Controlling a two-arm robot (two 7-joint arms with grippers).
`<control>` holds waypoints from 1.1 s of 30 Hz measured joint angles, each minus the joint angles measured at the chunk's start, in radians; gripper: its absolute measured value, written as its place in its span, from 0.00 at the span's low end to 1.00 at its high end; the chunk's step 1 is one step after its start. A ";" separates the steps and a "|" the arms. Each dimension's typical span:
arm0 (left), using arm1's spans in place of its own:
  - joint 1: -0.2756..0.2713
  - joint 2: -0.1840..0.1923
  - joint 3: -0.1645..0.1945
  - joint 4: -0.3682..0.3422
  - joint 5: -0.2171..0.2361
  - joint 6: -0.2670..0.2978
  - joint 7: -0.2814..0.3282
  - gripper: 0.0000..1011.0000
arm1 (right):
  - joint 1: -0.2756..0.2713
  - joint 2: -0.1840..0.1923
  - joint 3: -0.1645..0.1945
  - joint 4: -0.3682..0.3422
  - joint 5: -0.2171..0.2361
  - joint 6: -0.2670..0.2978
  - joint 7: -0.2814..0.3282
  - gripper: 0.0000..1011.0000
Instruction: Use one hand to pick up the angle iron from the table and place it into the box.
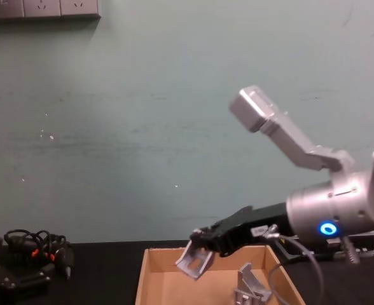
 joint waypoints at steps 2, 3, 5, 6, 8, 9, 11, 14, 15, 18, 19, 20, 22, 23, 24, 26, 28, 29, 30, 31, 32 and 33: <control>0.000 0.000 0.000 0.000 0.000 0.000 0.000 1.00 | 0.019 -0.023 -0.006 0.051 -0.011 -0.014 0.010 0.08; 0.000 0.000 0.000 0.000 0.000 0.000 0.000 1.00 | 0.025 -0.032 -0.007 0.069 -0.014 -0.018 0.013 0.08; 0.000 0.000 0.000 0.000 0.000 0.000 0.000 1.00 | 0.039 -0.052 -0.011 0.111 -0.022 -0.031 0.021 0.08; 0.000 0.000 0.000 0.000 0.000 0.000 0.000 1.00 | 0.044 -0.059 -0.012 0.127 -0.025 -0.034 0.023 0.08; 0.000 0.000 0.000 0.000 0.000 0.000 0.000 1.00 | 0.054 -0.075 -0.014 0.161 -0.033 -0.043 0.030 0.08; 0.000 0.000 0.000 0.000 0.000 0.000 0.000 1.00 | 0.058 -0.081 -0.015 0.175 -0.036 -0.045 0.031 0.08; 0.000 0.000 0.000 0.000 0.000 0.000 0.000 1.00 | 0.064 -0.093 -0.016 0.200 -0.043 -0.050 0.036 0.08; 0.000 0.000 0.000 0.000 0.000 0.000 0.000 1.00 | 0.067 -0.104 -0.015 0.221 -0.049 -0.054 0.038 0.08; 0.000 0.000 0.000 0.000 0.000 0.000 0.000 1.00 | 0.070 -0.111 -0.014 0.234 -0.053 -0.056 0.040 0.08; 0.000 0.000 0.000 0.000 0.000 0.000 0.000 1.00 | 0.072 -0.120 -0.013 0.253 -0.061 -0.058 0.045 0.08; 0.000 0.000 0.000 0.000 0.000 0.000 0.000 1.00 | 0.072 -0.121 -0.012 0.255 -0.063 -0.058 0.046 0.08; 0.000 0.000 0.000 0.000 0.000 0.000 0.000 1.00 | 0.072 -0.122 -0.011 0.256 -0.065 -0.058 0.047 0.08; 0.000 0.000 0.000 0.000 0.000 0.000 0.000 1.00 | 0.071 -0.125 -0.008 0.260 -0.070 -0.058 0.049 0.08; 0.000 0.000 0.000 0.000 0.000 0.000 0.000 1.00 | 0.070 -0.126 -0.007 0.261 -0.074 -0.055 0.051 0.08; 0.000 0.000 0.000 0.000 0.000 0.000 0.000 1.00 | 0.069 -0.127 -0.005 0.261 -0.075 -0.053 0.052 0.08; 0.000 0.000 0.000 0.000 0.000 0.000 0.000 1.00 | 0.067 -0.127 -0.005 0.261 -0.079 -0.050 0.053 0.12; 0.000 0.000 0.000 0.000 0.000 0.000 0.000 1.00 | 0.064 -0.128 -0.003 0.261 -0.083 -0.045 0.056 0.19; 0.000 0.000 0.000 0.000 0.000 0.000 0.000 1.00 | 0.064 -0.129 -0.003 0.261 -0.084 -0.044 0.058 0.19; 0.000 0.000 0.000 0.000 0.000 0.000 0.000 1.00 | 0.062 -0.129 -0.001 0.259 -0.087 -0.042 0.059 0.25; 0.000 0.000 0.000 0.000 0.000 0.000 0.000 1.00 | 0.060 -0.129 0.000 0.257 -0.088 -0.041 0.059 0.27; 0.000 0.000 0.000 0.000 0.000 0.000 0.000 1.00 | 0.056 -0.127 0.003 0.250 -0.089 -0.040 0.059 0.28; 0.000 0.000 0.000 0.000 0.000 0.000 0.000 1.00 | 0.056 -0.127 0.003 0.250 -0.089 -0.040 0.059 0.31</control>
